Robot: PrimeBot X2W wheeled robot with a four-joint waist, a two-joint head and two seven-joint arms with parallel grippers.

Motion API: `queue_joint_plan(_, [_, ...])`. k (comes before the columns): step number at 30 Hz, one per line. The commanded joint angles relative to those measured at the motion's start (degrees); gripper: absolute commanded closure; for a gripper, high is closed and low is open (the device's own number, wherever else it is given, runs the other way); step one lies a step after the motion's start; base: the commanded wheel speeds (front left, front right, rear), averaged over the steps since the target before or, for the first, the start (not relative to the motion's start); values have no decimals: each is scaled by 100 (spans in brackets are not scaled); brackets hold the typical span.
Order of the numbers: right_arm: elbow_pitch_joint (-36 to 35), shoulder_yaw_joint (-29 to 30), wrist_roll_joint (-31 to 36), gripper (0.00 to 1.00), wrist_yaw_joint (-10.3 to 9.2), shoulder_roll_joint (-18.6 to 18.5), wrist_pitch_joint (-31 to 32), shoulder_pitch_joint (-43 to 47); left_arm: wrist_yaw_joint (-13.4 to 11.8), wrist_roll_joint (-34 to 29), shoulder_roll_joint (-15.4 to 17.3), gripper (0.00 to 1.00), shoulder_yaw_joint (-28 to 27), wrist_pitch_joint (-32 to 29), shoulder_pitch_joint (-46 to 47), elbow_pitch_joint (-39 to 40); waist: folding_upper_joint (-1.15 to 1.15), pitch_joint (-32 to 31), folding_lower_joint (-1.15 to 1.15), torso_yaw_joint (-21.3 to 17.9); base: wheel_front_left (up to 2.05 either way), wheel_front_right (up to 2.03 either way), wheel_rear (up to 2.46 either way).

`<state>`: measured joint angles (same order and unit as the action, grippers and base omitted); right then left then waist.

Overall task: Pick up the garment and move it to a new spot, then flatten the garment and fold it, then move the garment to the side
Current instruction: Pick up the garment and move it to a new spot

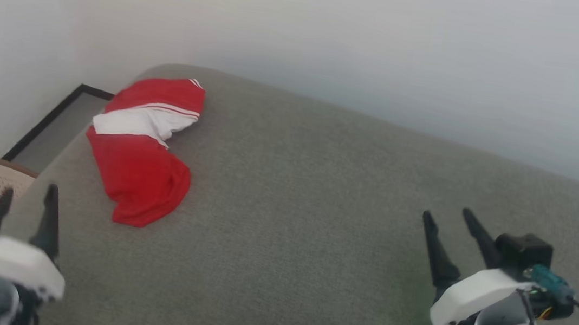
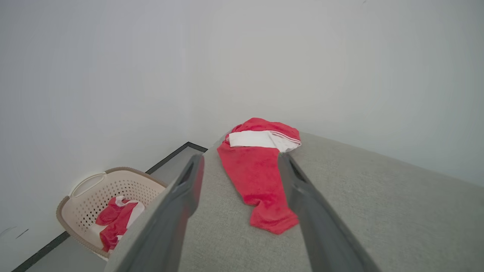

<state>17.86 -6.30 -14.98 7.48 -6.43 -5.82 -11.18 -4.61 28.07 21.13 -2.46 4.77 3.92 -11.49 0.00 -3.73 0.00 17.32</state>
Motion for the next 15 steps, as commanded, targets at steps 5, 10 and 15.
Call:
queue_joint_plan(5, [-247,38,73,0,1,-174,126,-267,286,135,318,0,46,-343,957,-466,0,548,0,-356,0,0,0])
queue_joint_plan(10, [-481,25,111,0,2,-321,234,-512,472,220,459,0,148,-538,1952,-1243,0,1133,0,-648,0,0,0])
queue_joint_plan(15, [-710,27,94,0,1,-433,305,-721,633,266,572,0,190,-751,2762,-2027,0,1648,0,-876,0,0,0])
